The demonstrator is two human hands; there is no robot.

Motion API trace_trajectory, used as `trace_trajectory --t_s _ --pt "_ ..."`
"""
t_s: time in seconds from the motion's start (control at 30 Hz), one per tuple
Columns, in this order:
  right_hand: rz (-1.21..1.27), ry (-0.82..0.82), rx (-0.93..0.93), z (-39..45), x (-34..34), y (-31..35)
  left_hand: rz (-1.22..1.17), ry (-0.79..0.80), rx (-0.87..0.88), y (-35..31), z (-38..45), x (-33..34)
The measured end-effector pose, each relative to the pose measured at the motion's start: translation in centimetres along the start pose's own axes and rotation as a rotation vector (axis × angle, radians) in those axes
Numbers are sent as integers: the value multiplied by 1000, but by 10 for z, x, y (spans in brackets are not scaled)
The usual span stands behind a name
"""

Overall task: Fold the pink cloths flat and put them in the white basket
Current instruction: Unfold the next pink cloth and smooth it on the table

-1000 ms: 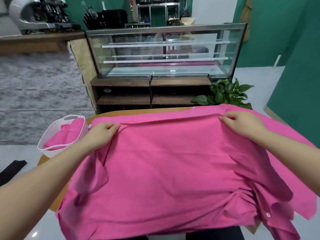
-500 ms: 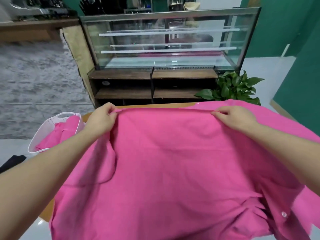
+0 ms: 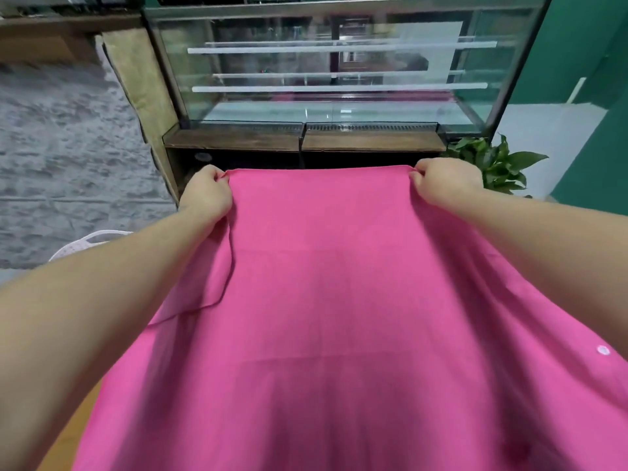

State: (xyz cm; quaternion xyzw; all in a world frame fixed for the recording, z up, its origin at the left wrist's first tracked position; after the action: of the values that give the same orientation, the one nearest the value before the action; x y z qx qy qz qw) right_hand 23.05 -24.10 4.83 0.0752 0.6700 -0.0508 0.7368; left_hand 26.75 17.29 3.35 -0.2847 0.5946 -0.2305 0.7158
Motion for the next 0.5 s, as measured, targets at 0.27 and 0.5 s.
trace_trajectory --t_s 0.27,0.5 --pt "-21 91 -7 54 79 9 -19 116 -78 53 44 74" --pt "65 334 -188 58 153 16 20 259 -83 104 50 124"
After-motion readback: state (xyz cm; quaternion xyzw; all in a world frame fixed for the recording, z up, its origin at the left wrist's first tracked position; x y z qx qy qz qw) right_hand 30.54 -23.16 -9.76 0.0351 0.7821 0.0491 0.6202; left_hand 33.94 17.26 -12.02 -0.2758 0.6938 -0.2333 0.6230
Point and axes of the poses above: each hand's wrist, its own z-axis towards the middle knuckle, its own x-axis out of the palm, y = z × x, the point moved 7 cm from there along z, towards the middle knuckle, and after that the axes turned 12 degrees about y, right-handed, at the moved point
